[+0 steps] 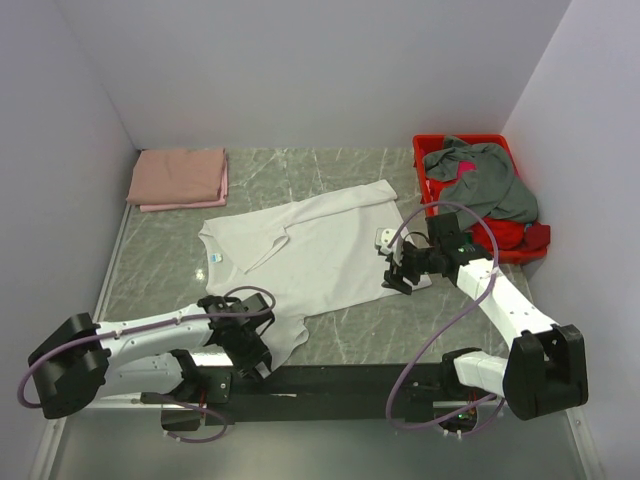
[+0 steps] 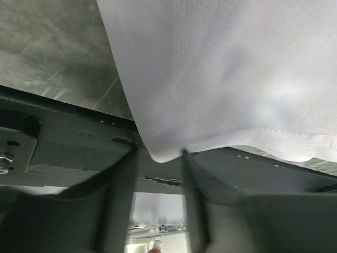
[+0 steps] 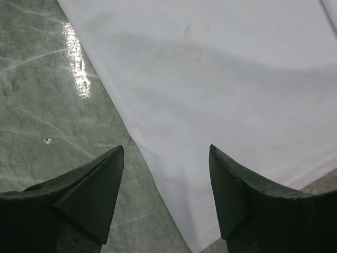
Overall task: Fold and stack the t-shirts
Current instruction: Fold the tshirt
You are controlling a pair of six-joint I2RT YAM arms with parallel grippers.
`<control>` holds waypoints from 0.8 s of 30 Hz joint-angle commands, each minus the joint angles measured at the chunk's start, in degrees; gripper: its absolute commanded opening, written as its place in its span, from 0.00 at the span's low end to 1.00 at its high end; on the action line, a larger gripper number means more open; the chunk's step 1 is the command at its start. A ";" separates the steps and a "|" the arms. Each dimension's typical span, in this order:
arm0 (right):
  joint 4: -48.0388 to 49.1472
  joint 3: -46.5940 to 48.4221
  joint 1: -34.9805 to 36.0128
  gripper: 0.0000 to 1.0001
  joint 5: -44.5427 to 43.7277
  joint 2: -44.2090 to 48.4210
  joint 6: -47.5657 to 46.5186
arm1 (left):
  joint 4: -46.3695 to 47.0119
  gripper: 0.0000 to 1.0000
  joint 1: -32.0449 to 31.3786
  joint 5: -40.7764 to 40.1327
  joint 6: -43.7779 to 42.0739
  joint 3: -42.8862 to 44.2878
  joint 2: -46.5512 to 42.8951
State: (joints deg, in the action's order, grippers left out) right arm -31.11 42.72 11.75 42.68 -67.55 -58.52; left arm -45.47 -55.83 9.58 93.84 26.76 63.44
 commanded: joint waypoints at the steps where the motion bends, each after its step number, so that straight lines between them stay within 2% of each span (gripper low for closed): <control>1: 1.23 -0.18 -0.32 0.72 0.30 0.93 0.86 | 3.72 0.39 -0.33 -2.46 1.26 0.66 1.60; 3: 1.06 -0.09 -0.32 0.72 0.74 0.84 0.95 | 3.99 0.28 -0.33 -2.47 0.91 0.48 2.12; 4: 0.97 -0.01 -0.41 0.72 0.66 0.84 0.95 | 4.16 0.15 -0.33 -2.64 0.82 0.48 2.21; 8: -3.05 0.52 -0.50 0.72 -0.13 1.37 -2.37 | 2.76 0.03 -0.33 -3.16 -0.94 1.80 0.90; 9: -4.64 0.70 -0.59 0.72 -0.48 1.45 -7.17 | 1.02 0.00 -0.33 -3.60 -1.38 2.32 -0.32; 11: -10.85 0.87 -2.16 0.73 -2.06 1.11 -15.35 | -0.49 0.01 -0.33 -5.27 -1.73 4.26 -2.52; 12: -12.81 0.87 -3.39 0.73 -4.42 0.67 -25.40 | -1.10 0.01 -0.33 -5.71 -1.73 4.78 -3.14; 15: -17.22 3.58 -8.64 0.70 -10.92 -4.42 -37.94 | -1.55 0.00 -0.24 -6.24 -2.26 5.84 -4.63; 18: -22.57 8.85 -14.27 0.66 -11.56 -10.84 -44.89 | -1.90 0.00 -0.24 -6.59 -2.88 6.46 -5.25; 24: -25.31 11.68 -17.46 0.65 -12.61 -17.35 -50.54 | -1.64 0.00 -0.15 -7.04 -3.14 6.11 -7.10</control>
State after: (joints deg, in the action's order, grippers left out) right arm -51.64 52.27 -5.08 31.24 -83.59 -101.62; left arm -46.30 -55.96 4.14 91.11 31.57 57.71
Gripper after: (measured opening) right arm 0.654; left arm 0.013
